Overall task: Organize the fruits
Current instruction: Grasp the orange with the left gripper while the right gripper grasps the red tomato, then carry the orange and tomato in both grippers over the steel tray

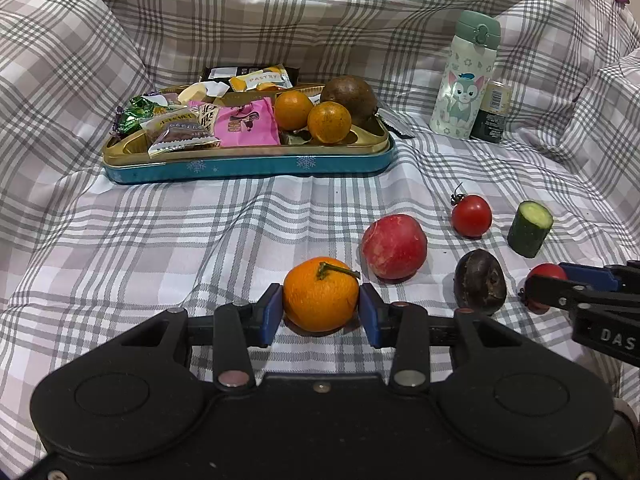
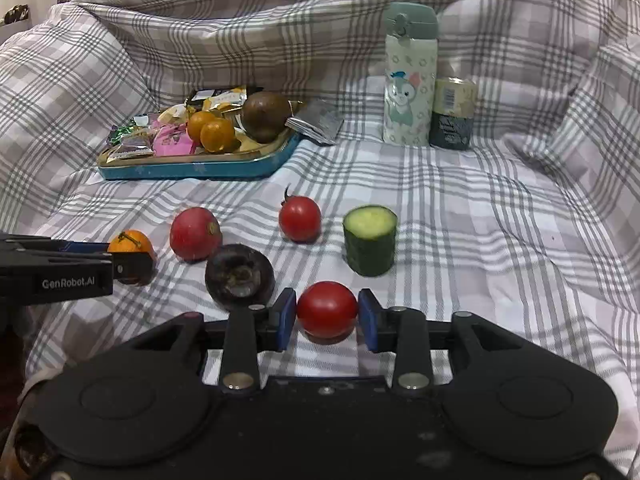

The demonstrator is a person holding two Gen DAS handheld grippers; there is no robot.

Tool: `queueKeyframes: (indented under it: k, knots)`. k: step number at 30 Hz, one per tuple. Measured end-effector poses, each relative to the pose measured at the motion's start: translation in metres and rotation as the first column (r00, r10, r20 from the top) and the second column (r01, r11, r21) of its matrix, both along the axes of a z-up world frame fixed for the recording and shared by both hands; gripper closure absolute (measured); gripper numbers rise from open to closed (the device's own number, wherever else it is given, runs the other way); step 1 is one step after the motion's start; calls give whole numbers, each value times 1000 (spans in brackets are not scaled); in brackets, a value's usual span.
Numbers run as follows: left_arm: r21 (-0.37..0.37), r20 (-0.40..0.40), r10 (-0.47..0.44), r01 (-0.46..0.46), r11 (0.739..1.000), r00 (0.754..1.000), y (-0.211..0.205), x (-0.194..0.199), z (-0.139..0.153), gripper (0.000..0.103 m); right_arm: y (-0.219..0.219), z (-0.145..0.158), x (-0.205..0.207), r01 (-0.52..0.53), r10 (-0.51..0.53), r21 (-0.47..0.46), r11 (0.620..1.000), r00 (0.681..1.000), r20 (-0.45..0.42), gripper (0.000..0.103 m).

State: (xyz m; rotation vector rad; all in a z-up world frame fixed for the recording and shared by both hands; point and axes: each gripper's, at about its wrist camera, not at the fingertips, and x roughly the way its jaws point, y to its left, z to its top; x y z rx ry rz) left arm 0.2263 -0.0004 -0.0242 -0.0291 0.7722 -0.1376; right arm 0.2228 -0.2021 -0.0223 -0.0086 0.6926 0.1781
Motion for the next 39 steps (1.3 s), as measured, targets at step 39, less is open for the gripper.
queueKeyframes:
  k: [39]
  knots:
    - [-106, 39, 60, -56, 993, 997, 11, 1, 0, 54, 6, -9, 6, 4, -5, -59, 998, 1000, -12, 67]
